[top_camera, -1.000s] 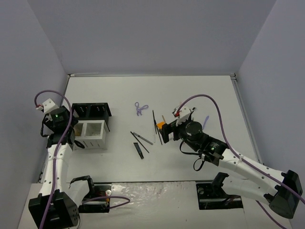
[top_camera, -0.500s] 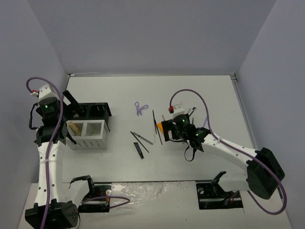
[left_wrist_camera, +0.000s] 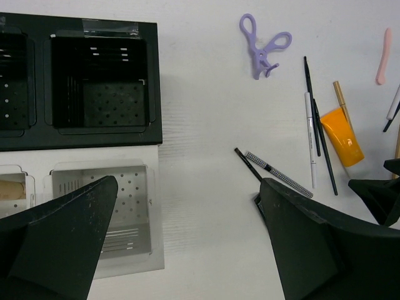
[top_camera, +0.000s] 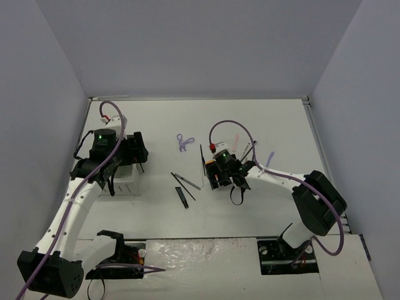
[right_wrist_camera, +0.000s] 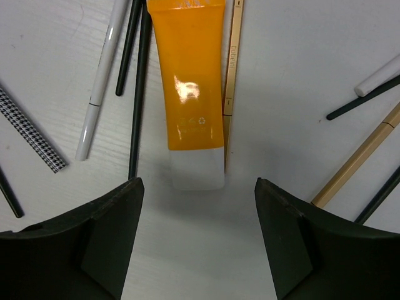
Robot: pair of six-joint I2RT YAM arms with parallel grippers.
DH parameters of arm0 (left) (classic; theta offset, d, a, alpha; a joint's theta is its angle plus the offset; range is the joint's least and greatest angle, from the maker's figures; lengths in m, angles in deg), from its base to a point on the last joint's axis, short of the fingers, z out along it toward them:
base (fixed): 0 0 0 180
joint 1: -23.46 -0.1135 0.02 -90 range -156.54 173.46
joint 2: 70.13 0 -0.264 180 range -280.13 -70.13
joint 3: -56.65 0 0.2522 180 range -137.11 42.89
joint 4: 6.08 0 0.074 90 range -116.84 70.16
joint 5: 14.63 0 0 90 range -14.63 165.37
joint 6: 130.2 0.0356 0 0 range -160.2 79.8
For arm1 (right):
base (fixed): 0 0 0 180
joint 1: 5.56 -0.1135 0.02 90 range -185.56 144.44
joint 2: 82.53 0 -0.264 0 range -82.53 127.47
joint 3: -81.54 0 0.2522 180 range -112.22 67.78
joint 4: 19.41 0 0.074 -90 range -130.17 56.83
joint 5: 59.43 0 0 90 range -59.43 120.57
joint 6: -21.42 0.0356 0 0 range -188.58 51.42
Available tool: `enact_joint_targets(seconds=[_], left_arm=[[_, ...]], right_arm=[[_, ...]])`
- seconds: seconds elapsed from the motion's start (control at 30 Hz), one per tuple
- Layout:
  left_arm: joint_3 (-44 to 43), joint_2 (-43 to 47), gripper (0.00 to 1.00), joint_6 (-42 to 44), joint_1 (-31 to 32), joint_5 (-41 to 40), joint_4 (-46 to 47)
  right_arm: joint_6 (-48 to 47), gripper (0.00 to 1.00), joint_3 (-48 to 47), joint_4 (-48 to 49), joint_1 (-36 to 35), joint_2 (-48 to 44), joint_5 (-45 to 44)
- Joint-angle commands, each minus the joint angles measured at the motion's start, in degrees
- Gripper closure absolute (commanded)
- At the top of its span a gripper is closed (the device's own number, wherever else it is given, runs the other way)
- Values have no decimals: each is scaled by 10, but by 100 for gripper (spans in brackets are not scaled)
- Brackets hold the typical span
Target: Organize the makeup
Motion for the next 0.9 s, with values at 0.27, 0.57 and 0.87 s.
enact_joint_targets(seconds=[0.27, 0.57, 0.87], left_arm=[[-7, 6, 3, 3, -5, 9, 17], [-7, 3, 3, -1, -7, 16, 17], [-7, 2, 3, -2, -8, 17, 15]], right_arm=[[-15, 43, -49, 1, -4, 34, -33], [-18, 46, -64, 1, -13, 56, -51], [-19, 49, -72, 1, -21, 74, -64]])
